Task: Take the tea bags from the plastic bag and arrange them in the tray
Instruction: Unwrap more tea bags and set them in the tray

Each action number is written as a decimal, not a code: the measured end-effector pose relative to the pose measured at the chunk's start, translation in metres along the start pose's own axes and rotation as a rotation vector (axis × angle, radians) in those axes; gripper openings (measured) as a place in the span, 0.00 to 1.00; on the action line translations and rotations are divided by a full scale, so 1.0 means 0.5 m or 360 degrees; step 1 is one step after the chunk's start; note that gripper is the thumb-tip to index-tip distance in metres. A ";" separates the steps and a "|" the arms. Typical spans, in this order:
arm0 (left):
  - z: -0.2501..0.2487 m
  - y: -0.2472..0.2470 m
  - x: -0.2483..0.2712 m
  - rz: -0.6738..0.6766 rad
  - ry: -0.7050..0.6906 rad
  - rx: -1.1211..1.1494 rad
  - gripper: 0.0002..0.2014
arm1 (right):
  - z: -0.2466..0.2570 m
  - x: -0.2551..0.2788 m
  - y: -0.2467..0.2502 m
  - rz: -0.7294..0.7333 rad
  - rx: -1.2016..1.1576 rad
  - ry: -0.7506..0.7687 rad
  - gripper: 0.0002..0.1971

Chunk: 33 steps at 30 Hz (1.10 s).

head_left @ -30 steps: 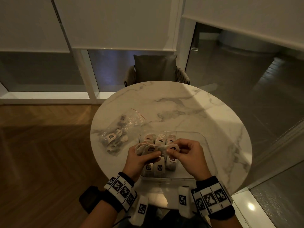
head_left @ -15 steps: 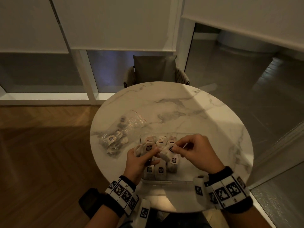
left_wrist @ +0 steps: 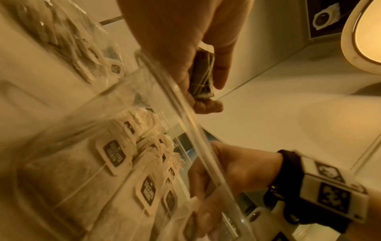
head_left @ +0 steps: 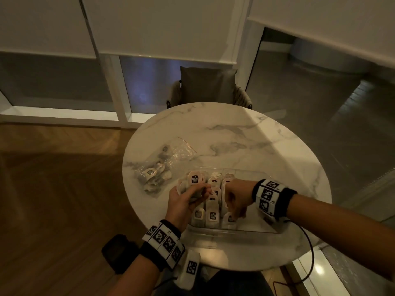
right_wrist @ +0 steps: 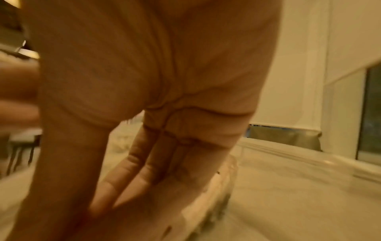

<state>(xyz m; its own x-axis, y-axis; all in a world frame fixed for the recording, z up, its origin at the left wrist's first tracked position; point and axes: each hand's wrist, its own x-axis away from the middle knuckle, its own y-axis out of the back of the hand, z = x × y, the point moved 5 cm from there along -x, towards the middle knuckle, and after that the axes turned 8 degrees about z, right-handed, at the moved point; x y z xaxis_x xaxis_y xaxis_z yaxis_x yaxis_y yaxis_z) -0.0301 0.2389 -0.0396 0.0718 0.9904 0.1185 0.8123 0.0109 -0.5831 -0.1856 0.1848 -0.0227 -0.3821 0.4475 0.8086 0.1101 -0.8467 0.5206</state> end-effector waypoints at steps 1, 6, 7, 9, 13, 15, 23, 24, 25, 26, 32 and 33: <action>-0.001 0.001 0.000 0.0004 0.0004 0.0015 0.10 | -0.003 -0.011 0.004 -0.0014 0.0085 -0.0044 0.10; 0.005 0.012 -0.002 -0.0008 0.0043 0.0050 0.06 | -0.010 -0.025 0.027 -0.0205 0.0361 -0.0134 0.11; 0.007 0.014 -0.004 -0.0012 0.0052 0.0052 0.07 | -0.013 -0.025 0.031 -0.0238 0.0364 -0.0136 0.11; 0.010 0.016 -0.006 -0.0017 0.0064 0.0068 0.10 | -0.019 -0.024 0.040 -0.0315 0.0375 -0.0132 0.11; 0.009 0.016 -0.008 -0.0006 0.0053 0.0085 0.12 | -0.028 -0.020 0.054 -0.0417 0.0432 -0.0111 0.09; 0.009 0.014 -0.007 0.0007 0.0049 0.0078 0.11 | -0.032 -0.020 0.054 -0.0414 0.0398 -0.0091 0.08; 0.009 0.006 -0.009 0.0090 0.0093 0.0144 0.16 | -0.036 -0.027 0.046 -0.0459 0.0275 -0.0039 0.09; 0.009 0.004 -0.008 0.0118 0.0110 0.0166 0.17 | -0.037 -0.029 0.047 -0.0460 0.0255 -0.0043 0.09; 0.009 0.004 -0.008 0.0140 0.0127 0.0182 0.17 | -0.038 -0.030 0.049 -0.0460 0.0235 -0.0047 0.09; 0.010 0.003 -0.009 0.0159 0.0144 0.0191 0.17 | -0.038 -0.030 0.053 -0.0465 0.0218 -0.0048 0.09; 0.016 0.002 -0.011 0.0291 0.0263 0.0098 0.20 | -0.019 0.003 0.103 -0.0776 -0.0223 0.0200 0.10; 0.014 -0.002 -0.010 0.0331 0.0270 0.0060 0.21 | -0.011 0.013 0.112 -0.0841 -0.0392 0.0296 0.11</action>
<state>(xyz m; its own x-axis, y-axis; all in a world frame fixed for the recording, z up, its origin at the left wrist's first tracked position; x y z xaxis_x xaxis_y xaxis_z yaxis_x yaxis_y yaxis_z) -0.0353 0.2350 -0.0455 0.3330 0.9347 0.1241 0.7480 -0.1818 -0.6383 -0.1868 0.1387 0.0101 -0.4834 0.7861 0.3850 -0.3450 -0.5754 0.7416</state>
